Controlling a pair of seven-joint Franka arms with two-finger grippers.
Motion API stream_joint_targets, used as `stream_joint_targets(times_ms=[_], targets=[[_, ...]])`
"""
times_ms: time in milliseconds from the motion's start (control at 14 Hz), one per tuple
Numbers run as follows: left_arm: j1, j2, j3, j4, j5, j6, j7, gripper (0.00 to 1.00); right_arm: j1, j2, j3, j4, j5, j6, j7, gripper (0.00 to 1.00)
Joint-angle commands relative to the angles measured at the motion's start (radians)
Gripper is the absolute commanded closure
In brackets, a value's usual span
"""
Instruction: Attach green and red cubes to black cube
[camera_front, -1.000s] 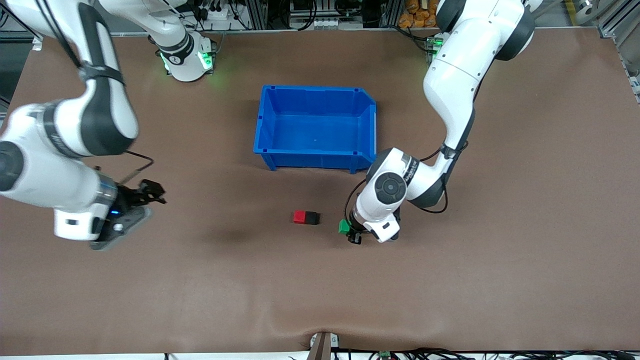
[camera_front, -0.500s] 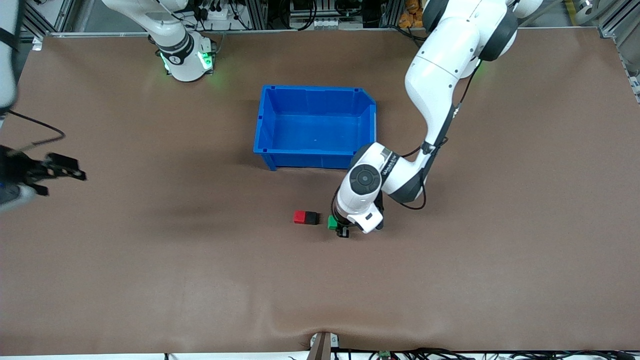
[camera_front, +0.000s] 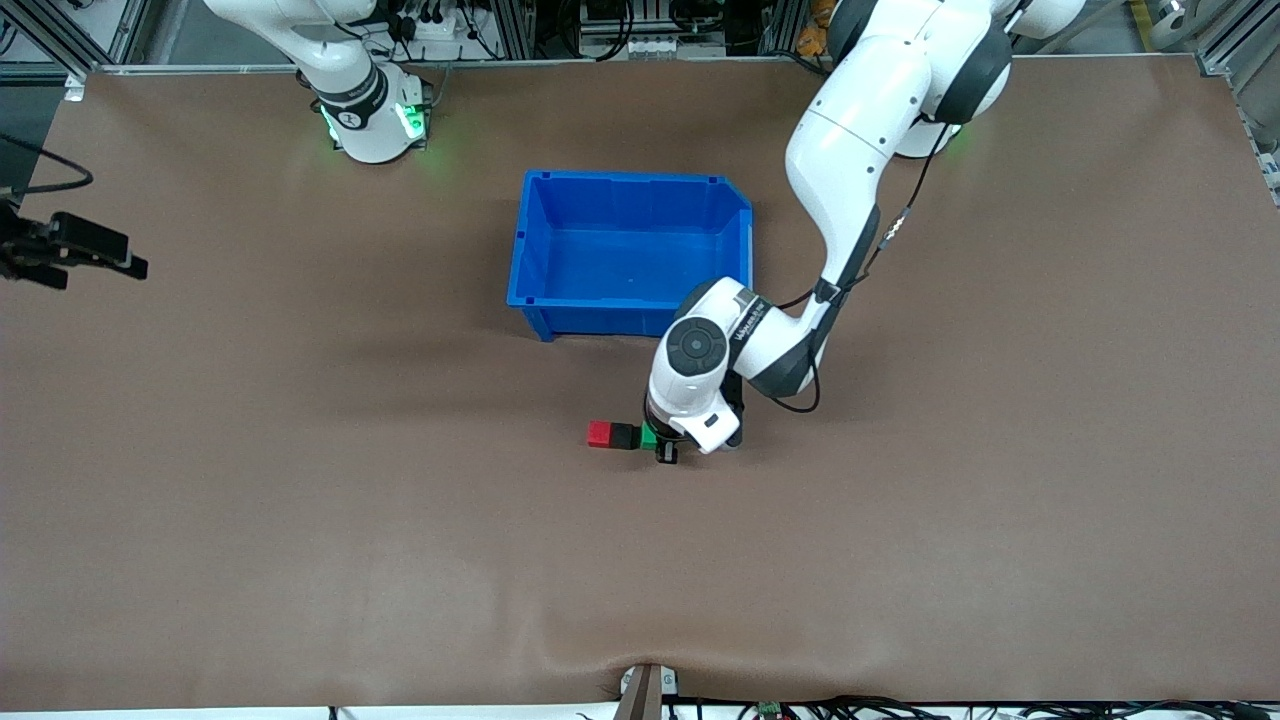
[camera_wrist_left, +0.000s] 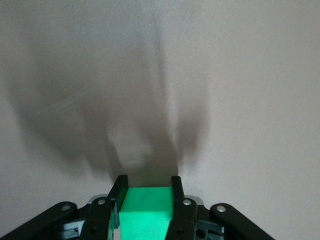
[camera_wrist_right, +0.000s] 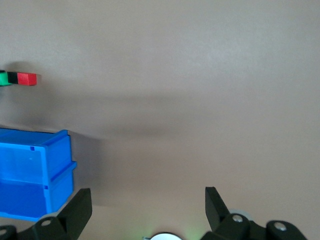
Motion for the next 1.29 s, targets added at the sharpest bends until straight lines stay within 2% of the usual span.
stream_joint_targets(times_ms=[0,143,286,500,1071,1143,1214], targets=[[-0.025,0.035,0.022,0.039,-0.022,-0.028,-0.021,1.00,-0.001,-0.093,0.004,-0.117,-0.042,0.032,0.040,0.00],[-0.036,0.045,0.023,0.039,-0.022,-0.028,-0.022,1.00,-0.003,-0.153,0.007,-0.187,-0.058,0.072,0.041,0.00],[-0.037,0.048,0.023,0.040,-0.022,-0.028,-0.024,1.00,-0.007,-0.146,0.007,-0.185,-0.070,0.098,0.032,0.00],[-0.048,0.059,0.023,0.040,-0.022,-0.031,-0.038,1.00,-0.003,-0.143,0.009,-0.156,-0.140,0.097,0.026,0.00],[-0.080,0.052,0.032,0.036,-0.020,-0.041,-0.042,1.00,0.011,-0.127,0.010,-0.143,-0.118,0.063,0.041,0.00],[-0.080,0.051,0.031,0.036,-0.020,-0.054,-0.042,0.95,0.013,-0.127,0.010,-0.145,-0.118,0.063,0.041,0.00],[-0.080,0.051,0.031,0.036,-0.020,-0.057,-0.042,0.83,0.013,-0.126,0.010,-0.143,-0.118,0.063,0.040,0.00]])
